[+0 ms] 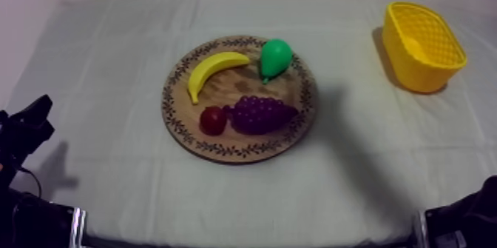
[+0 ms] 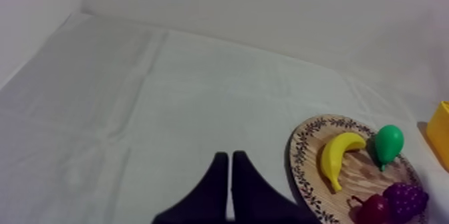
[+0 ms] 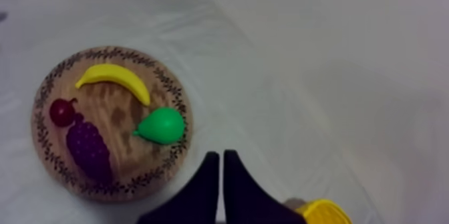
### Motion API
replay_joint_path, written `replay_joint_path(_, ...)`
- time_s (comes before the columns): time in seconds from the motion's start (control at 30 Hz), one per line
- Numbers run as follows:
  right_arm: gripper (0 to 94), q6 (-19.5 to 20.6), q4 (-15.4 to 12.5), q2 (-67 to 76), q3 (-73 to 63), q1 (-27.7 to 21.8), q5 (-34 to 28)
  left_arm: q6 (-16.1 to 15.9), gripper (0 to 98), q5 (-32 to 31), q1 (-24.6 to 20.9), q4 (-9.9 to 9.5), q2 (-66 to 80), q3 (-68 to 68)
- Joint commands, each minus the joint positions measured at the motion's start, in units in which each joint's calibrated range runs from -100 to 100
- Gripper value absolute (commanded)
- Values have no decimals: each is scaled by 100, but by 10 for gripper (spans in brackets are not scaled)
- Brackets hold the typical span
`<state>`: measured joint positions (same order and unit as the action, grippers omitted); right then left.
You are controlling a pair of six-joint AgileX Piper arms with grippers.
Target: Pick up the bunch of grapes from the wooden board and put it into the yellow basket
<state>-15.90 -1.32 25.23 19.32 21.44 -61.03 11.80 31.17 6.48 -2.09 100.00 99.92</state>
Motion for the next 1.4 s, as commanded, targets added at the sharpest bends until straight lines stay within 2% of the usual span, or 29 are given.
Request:
replay_joint_path(0.0,7,-171,-8,-530,-624,144,-456,-1,1,-5,0,-3,0,-3)
replay_joint_path(0.33,7,-568,102,-1564,-1614,690,-1702,-1,1,-5,0,-3,0,-3)
replay_joint_path(0.6,12,-766,150,-2354,-2352,892,-2605,-1,1,-5,0,-3,0,-3)
replay_joint_path(0.83,57,-708,61,-3010,-2996,969,-3471,-1,1,-5,0,-3,0,-3)
replay_joint_path(1.1,102,-251,58,-3478,-3077,1045,-3727,-1,1,-5,0,-3,0,-3)
replay_joint_path(1.37,269,-204,117,-3719,-2857,1093,-3743,-1,1,-5,0,-3,0,-3)
